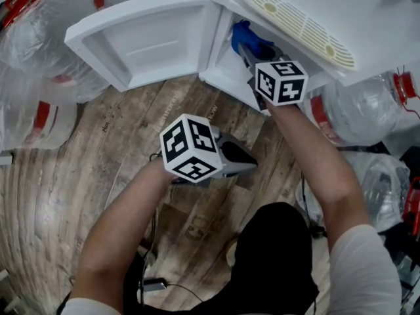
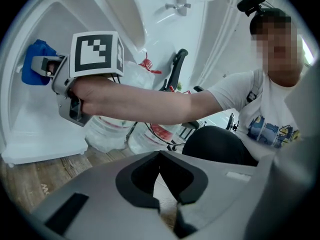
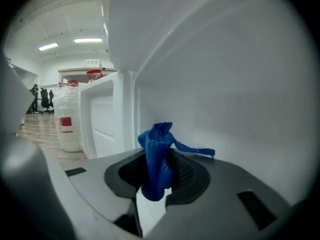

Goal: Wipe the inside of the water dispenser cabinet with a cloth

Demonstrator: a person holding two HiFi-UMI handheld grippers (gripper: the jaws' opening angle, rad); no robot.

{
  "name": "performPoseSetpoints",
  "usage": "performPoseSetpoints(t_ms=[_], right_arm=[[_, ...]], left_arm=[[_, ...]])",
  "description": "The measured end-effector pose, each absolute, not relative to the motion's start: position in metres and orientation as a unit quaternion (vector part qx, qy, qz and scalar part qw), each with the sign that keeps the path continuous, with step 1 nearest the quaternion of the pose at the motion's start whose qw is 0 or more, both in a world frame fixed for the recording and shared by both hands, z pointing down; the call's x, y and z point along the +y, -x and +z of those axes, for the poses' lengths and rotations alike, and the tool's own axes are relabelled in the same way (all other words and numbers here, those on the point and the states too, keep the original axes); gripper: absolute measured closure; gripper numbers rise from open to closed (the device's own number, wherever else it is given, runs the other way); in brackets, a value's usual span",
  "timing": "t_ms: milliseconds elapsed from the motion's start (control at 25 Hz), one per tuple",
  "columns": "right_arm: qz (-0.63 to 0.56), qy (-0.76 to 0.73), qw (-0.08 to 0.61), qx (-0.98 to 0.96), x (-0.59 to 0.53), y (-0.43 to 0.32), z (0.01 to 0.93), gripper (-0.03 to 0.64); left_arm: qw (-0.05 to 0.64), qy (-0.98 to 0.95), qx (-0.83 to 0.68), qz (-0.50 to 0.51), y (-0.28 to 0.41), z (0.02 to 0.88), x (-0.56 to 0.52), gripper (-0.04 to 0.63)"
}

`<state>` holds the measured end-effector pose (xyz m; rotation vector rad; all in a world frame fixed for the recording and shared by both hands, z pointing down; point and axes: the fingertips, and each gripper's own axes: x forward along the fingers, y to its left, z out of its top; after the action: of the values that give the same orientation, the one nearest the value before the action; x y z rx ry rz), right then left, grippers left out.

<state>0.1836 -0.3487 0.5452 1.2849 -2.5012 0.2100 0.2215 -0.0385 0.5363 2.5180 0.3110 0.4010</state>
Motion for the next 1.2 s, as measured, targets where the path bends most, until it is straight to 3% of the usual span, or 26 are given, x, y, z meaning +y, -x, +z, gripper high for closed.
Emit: performPoseSetpoints(t_ms=[200,480,1200], right_arm=[[0.067,-0.519,0.142,-0.84,-0.383,-0.214,0.534,0.523],[0.037,-0.557,0.183,-0.81,-0.423,-0.22,0.54,0.523],[0.039,-0.494,0.074,-0.865,-0.343,-0.168,0.488,0.523]], left_arm=[[0.25,-0.94,0.134,0.189,-0.232,0.539,-0.022,0.592],[0.248,-0.94,0.144,0.184,-0.236,0.531,-0.011,0.592],[0.256,-0.939,0.147,0.176,-0.229,0.53,-0.007,0.592]])
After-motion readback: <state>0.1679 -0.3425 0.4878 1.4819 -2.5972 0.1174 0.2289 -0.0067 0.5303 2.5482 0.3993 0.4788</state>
